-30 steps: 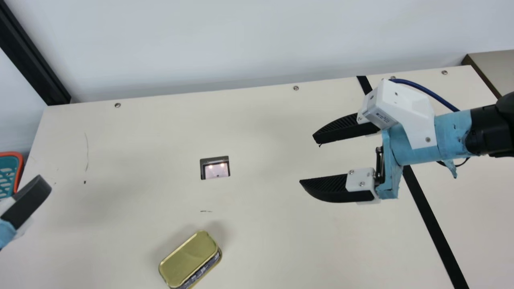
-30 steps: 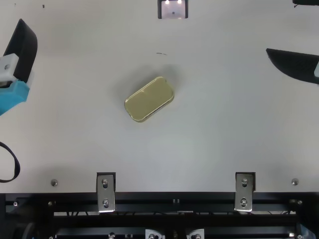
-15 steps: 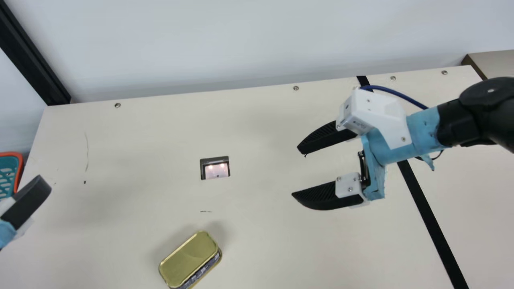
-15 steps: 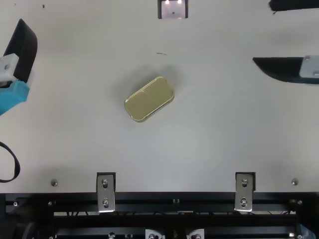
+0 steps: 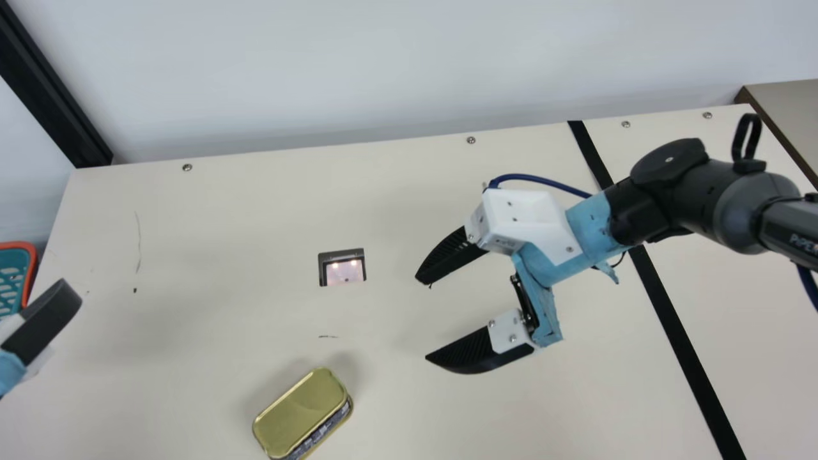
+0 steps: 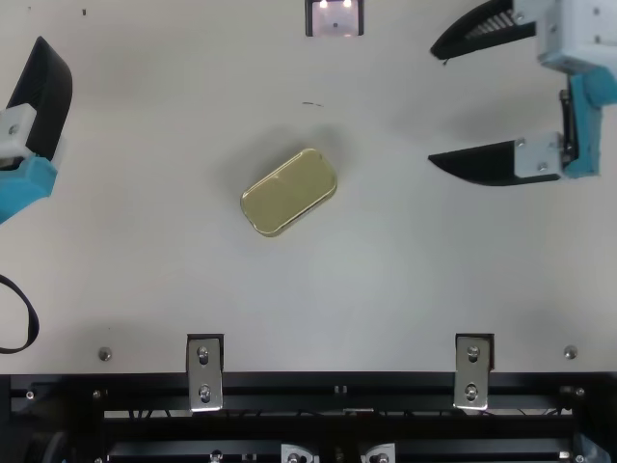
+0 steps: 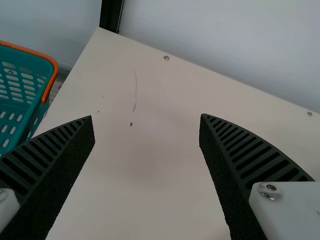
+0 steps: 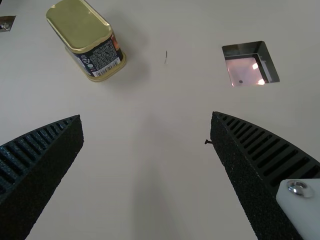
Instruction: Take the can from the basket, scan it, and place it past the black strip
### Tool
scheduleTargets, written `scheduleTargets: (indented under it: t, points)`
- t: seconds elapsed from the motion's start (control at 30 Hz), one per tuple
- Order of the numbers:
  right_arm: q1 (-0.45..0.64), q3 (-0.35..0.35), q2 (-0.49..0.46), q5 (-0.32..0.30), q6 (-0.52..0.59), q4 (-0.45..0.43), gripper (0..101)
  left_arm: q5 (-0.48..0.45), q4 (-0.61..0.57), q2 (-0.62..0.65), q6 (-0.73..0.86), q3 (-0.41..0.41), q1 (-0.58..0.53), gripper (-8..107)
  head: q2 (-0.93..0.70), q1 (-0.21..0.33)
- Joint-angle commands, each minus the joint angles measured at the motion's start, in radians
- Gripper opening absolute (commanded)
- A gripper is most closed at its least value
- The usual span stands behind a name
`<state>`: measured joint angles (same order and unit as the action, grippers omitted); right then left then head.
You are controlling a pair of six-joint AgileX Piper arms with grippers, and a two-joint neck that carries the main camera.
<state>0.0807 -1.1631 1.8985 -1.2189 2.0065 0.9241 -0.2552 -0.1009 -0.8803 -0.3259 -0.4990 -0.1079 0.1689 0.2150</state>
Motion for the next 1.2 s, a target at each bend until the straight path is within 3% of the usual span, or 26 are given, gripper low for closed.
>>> scheduleTargets:
  t: [0.0, 0.47, 1.17]
  points:
    - [-0.014, -0.001, 0.004, -0.001, 0.009, -0.004, 101, 0.0, 0.0, 0.0, 0.0, 0.0, 0.0, 90, 0.007, 0.007]
    - [-0.066, -0.012, 0.031, -0.001, 0.067, 0.01, 101, 0.0, 0.0, 0.0, 0.0, 0.0, 0.0, 90, 0.007, 0.007]
    - [-0.085, -0.026, 0.028, -0.001, 0.051, 0.019, 101, 0.0, 0.0, 0.0, 0.0, 0.0, 0.0, 90, 0.007, 0.007]
